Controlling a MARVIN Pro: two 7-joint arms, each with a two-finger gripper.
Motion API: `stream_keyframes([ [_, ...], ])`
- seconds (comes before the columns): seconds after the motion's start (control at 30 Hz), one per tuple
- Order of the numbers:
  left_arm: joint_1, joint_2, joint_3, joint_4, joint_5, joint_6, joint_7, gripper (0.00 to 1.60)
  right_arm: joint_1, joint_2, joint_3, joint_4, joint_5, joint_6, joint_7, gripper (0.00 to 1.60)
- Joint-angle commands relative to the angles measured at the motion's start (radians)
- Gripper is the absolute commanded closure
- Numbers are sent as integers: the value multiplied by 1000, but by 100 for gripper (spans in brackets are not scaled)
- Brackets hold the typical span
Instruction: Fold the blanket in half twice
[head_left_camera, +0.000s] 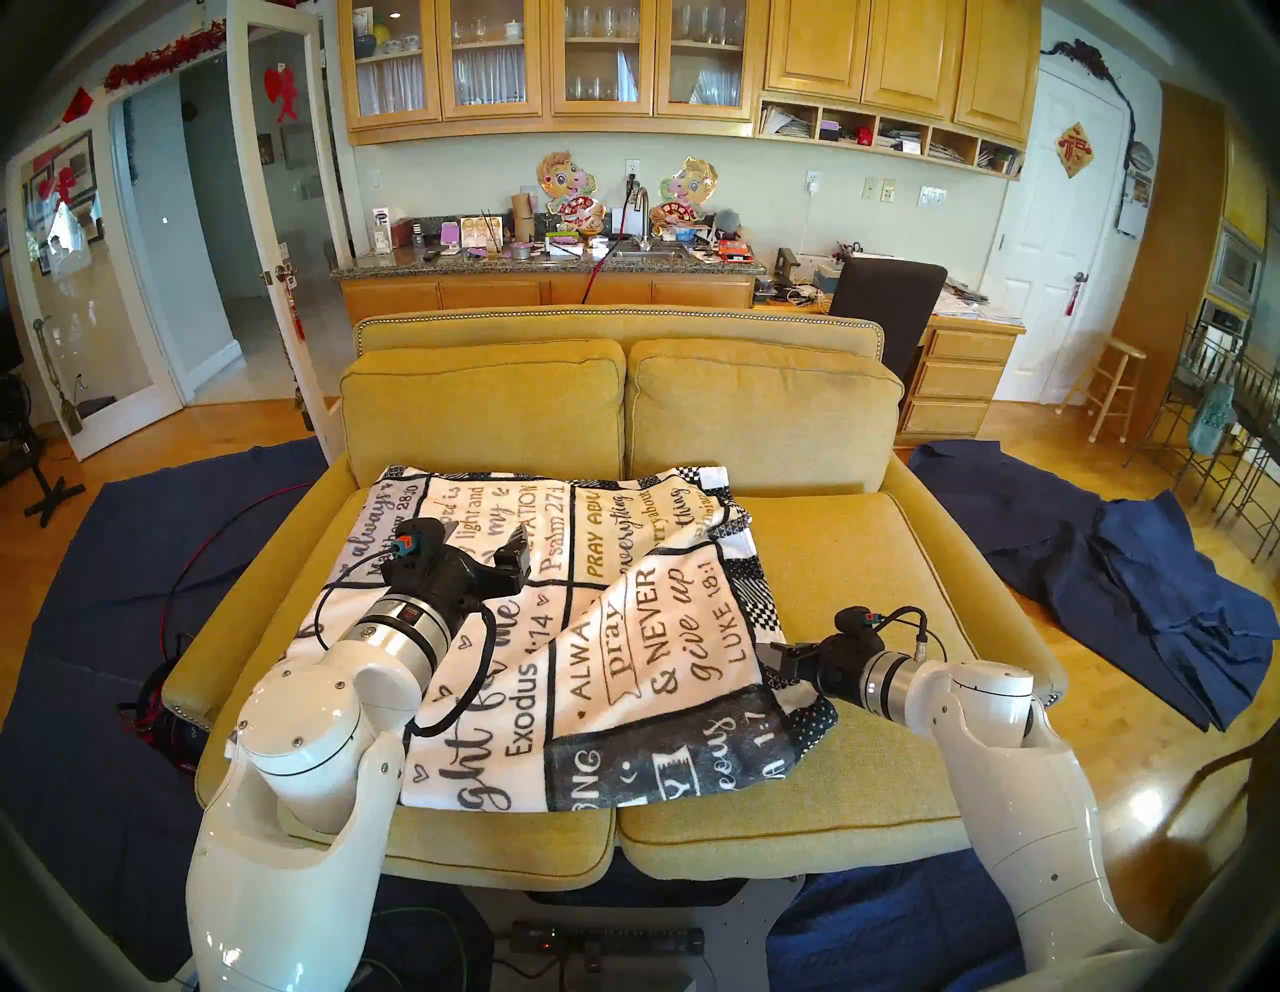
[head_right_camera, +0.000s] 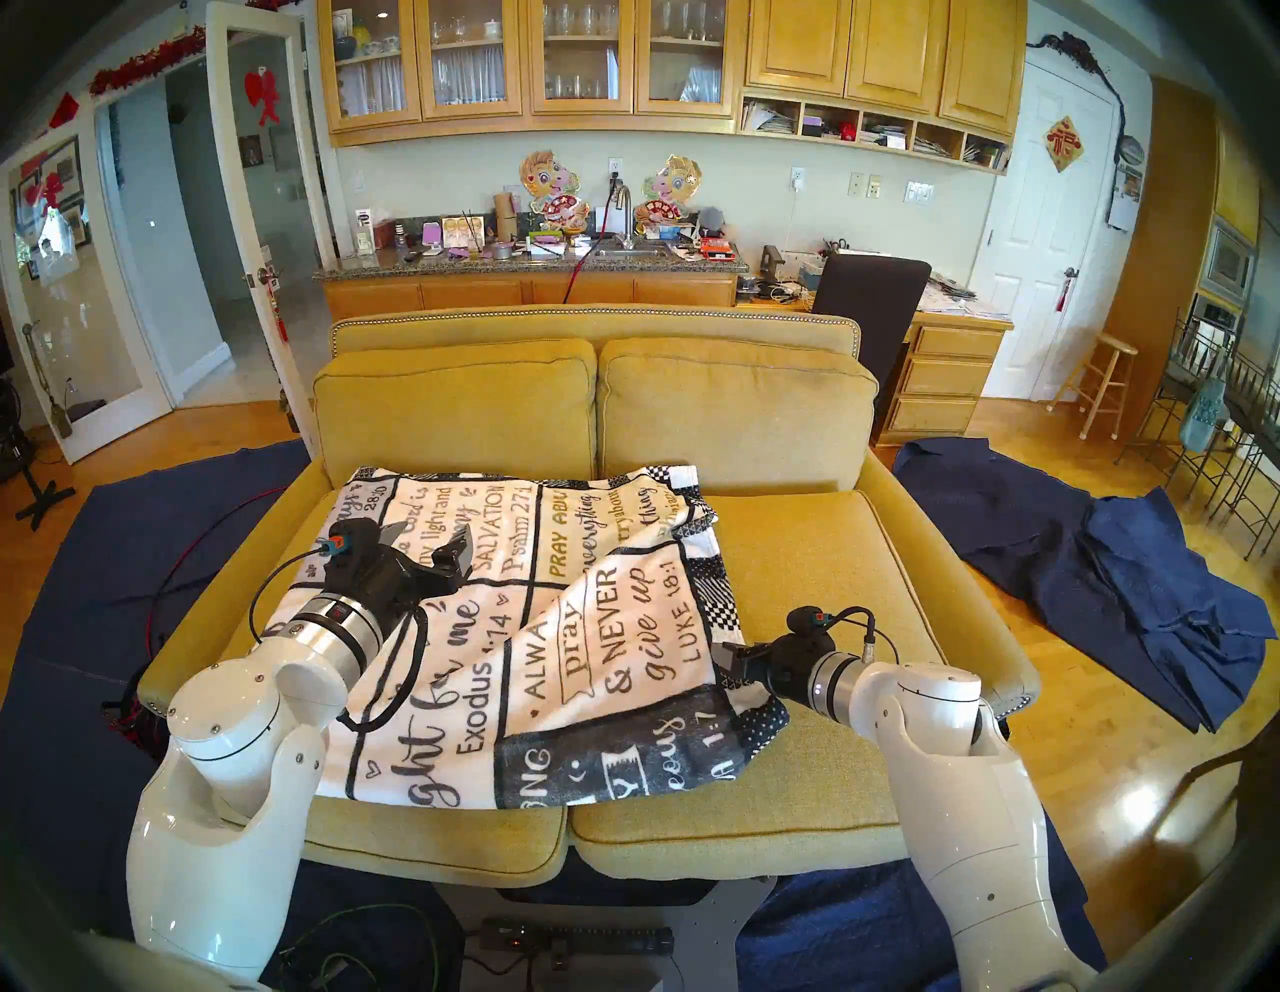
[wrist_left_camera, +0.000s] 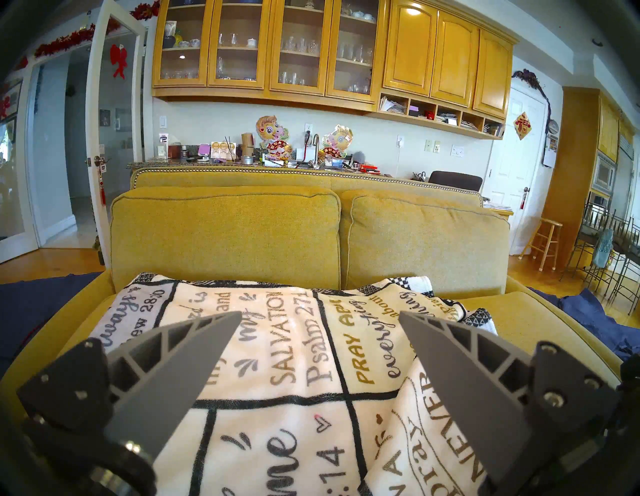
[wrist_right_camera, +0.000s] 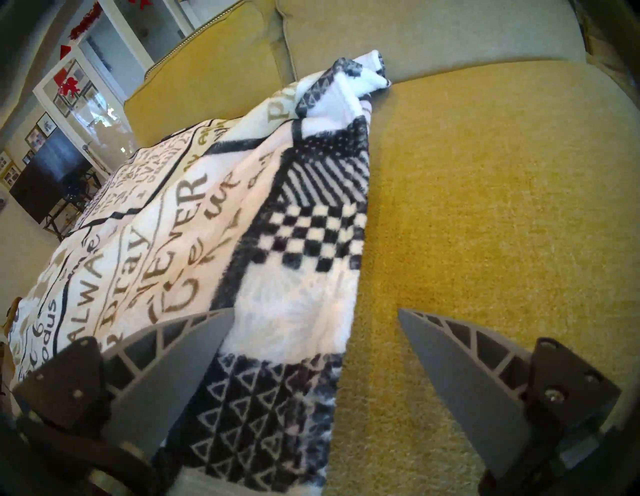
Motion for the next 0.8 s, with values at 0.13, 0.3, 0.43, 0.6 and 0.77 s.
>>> stream_keyframes([
  [0.13, -18, -3, 0, -29, 1, -12, -1, 0, 63, 10, -22, 16, 19, -10, 56, 0],
  [0.3, -18, -4, 0, -29, 2, -12, -1, 0, 65, 8, -24, 23, 22, -17, 57, 0],
  [0.43, -18, -5, 0, -30, 2, -12, -2, 0, 60, 8, -17, 23, 24, -22, 52, 0],
  [0.6, -18, -6, 0, -30, 3, -12, -3, 0, 48, 20, -23, 9, -7, -31, 24, 0],
  [0.77, -18, -6, -1, -29, 4, -12, -4, 0, 41, 32, -67, -8, -80, -53, -26, 0],
])
